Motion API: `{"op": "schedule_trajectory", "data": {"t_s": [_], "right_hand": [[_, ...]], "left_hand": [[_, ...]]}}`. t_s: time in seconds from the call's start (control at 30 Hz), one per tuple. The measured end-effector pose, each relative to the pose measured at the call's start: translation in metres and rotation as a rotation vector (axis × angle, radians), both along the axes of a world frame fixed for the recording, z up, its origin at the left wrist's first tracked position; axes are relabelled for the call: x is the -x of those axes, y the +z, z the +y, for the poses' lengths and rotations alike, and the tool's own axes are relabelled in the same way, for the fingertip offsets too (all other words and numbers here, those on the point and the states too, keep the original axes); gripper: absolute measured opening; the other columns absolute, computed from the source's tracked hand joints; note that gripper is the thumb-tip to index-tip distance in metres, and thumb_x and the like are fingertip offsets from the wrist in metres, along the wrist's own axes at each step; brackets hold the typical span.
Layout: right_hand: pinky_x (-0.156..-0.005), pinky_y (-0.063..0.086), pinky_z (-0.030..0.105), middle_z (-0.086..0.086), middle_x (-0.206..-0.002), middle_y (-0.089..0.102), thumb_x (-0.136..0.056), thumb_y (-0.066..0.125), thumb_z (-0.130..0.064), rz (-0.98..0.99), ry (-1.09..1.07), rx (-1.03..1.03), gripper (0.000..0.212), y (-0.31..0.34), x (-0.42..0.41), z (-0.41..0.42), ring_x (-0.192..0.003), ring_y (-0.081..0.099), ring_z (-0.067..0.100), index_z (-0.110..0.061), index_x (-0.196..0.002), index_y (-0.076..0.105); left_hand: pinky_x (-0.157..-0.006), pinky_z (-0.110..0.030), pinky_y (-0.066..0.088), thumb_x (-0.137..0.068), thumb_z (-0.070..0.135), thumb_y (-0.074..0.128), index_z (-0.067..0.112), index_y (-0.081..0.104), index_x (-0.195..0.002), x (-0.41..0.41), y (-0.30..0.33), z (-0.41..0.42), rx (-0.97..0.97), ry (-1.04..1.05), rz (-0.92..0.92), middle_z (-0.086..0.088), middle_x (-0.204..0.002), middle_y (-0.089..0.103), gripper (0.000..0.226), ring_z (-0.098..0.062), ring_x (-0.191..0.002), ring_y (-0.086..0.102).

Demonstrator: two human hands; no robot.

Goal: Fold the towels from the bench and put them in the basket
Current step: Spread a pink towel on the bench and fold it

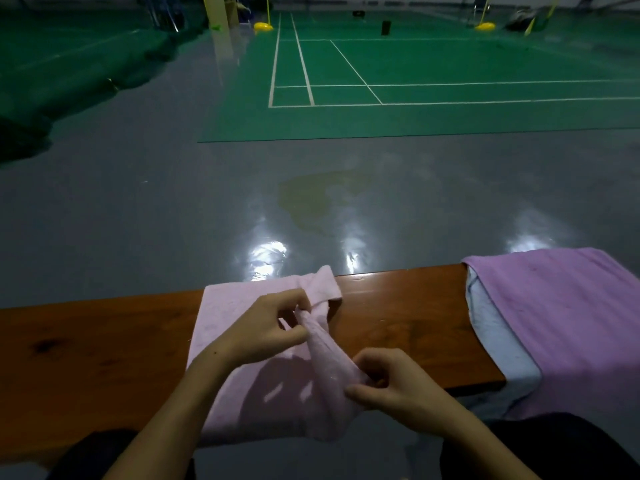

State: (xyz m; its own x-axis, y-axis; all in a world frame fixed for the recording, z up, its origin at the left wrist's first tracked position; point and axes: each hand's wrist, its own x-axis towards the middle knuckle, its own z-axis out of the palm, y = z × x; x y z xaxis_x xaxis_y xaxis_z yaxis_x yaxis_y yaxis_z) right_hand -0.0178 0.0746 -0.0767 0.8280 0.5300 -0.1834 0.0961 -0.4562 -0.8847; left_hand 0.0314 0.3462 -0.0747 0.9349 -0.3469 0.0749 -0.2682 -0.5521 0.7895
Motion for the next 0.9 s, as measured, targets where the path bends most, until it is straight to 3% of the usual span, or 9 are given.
{"op": "schedule_trajectory", "data": {"t_s": [0.1, 0.2, 0.33, 0.47, 0.53, 0.6, 0.67, 0.73, 0.9], "right_hand": [[-0.079, 0.066, 0.041, 0.003, -0.101, 0.073, -0.095, 0.076, -0.025, 0.072, -0.043, -0.092, 0.011, -0.001, 0.0, -0.003, -0.097, 0.074, 0.023, -0.017, -0.103, 0.074], [-0.081, 0.066, 0.038, 0.0, -0.103, 0.075, -0.096, 0.075, -0.022, 0.111, -0.058, -0.114, 0.012, 0.0, -0.003, -0.003, -0.099, 0.075, 0.02, -0.016, -0.106, 0.075], [-0.086, 0.064, 0.035, -0.012, -0.099, 0.077, -0.092, 0.079, -0.03, -0.038, -0.156, -0.038, 0.013, -0.006, -0.011, 0.001, -0.097, 0.074, 0.009, -0.024, -0.104, 0.076], [-0.084, 0.063, 0.029, -0.016, -0.096, 0.077, -0.092, 0.079, -0.03, -0.13, -0.287, -0.125, 0.005, -0.013, -0.023, 0.013, -0.095, 0.073, 0.005, -0.029, -0.097, 0.078], [-0.088, 0.062, 0.028, -0.016, -0.105, 0.074, -0.091, 0.08, -0.031, -0.169, -0.352, -0.153, 0.004, -0.019, -0.03, 0.023, -0.104, 0.069, 0.003, -0.032, -0.094, 0.078], [-0.093, 0.059, 0.024, -0.022, -0.129, 0.063, -0.088, 0.082, -0.035, -0.166, -0.377, -0.184, 0.007, -0.022, -0.036, 0.034, -0.12, 0.06, -0.001, -0.03, -0.091, 0.078], [-0.094, 0.057, 0.02, -0.025, -0.144, 0.053, -0.088, 0.083, -0.033, -0.079, -0.353, -0.278, 0.009, -0.022, -0.039, 0.044, -0.128, 0.053, -0.006, -0.025, -0.09, 0.079], [-0.092, 0.057, 0.019, -0.025, -0.146, 0.055, -0.088, 0.084, -0.024, 0.029, -0.362, -0.444, 0.011, -0.018, -0.04, 0.052, -0.127, 0.056, -0.007, -0.015, -0.091, 0.08], [-0.095, 0.061, 0.038, -0.011, -0.131, 0.071, -0.087, 0.082, -0.008, -0.005, -0.408, -0.563, 0.004, -0.007, -0.045, 0.061, -0.124, 0.065, 0.008, -0.007, -0.091, 0.082]], "left_hand": [[-0.073, -0.023, 0.059, -0.084, 0.034, 0.07, 0.031, 0.066, -0.092, 0.006, 0.009, 0.001, 0.07, 0.028, 0.042, 0.017, -0.088, 0.067, 0.01, -0.013, -0.09, 0.066], [-0.075, -0.03, 0.063, -0.083, 0.026, 0.072, 0.031, 0.068, -0.088, 0.011, 0.017, 0.002, 0.166, 0.039, 0.117, 0.006, -0.086, 0.069, 0.008, -0.024, -0.088, 0.068], [-0.07, -0.023, 0.057, -0.076, 0.029, 0.072, 0.034, 0.069, -0.075, 0.019, 0.032, -0.002, 0.296, 0.01, 0.173, 0.004, -0.078, 0.066, 0.006, -0.014, -0.079, 0.065], [-0.066, -0.02, 0.049, -0.064, 0.035, 0.064, 0.026, 0.067, -0.07, 0.021, 0.037, 0.002, 0.409, -0.01, 0.214, -0.003, -0.073, 0.058, 0.012, -0.012, -0.074, 0.056], [-0.065, -0.024, 0.047, -0.063, 0.034, 0.064, 0.021, 0.065, -0.071, 0.02, 0.036, 0.004, 0.447, -0.006, 0.217, -0.007, -0.074, 0.056, 0.015, -0.017, -0.075, 0.053], [-0.064, -0.027, 0.045, -0.062, 0.033, 0.064, 0.019, 0.064, -0.069, 0.019, 0.036, 0.005, 0.498, -0.003, 0.221, -0.008, -0.073, 0.054, 0.016, -0.02, -0.074, 0.051], [-0.062, -0.027, 0.044, -0.06, 0.03, 0.065, 0.018, 0.063, -0.068, 0.018, 0.037, 0.007, 0.567, -0.003, 0.231, -0.007, -0.07, 0.053, 0.015, -0.018, -0.071, 0.049], [-0.061, -0.028, 0.042, -0.058, 0.027, 0.066, 0.014, 0.06, -0.068, 0.017, 0.038, 0.011, 0.631, 0.002, 0.247, -0.009, -0.069, 0.05, 0.017, -0.019, -0.069, 0.047], [-0.064, -0.037, 0.037, -0.058, 0.023, 0.066, 0.008, 0.058, -0.071, 0.016, 0.036, 0.024, 0.672, 0.026, 0.259, -0.014, -0.071, 0.047, 0.022, -0.026, -0.072, 0.043]]}}
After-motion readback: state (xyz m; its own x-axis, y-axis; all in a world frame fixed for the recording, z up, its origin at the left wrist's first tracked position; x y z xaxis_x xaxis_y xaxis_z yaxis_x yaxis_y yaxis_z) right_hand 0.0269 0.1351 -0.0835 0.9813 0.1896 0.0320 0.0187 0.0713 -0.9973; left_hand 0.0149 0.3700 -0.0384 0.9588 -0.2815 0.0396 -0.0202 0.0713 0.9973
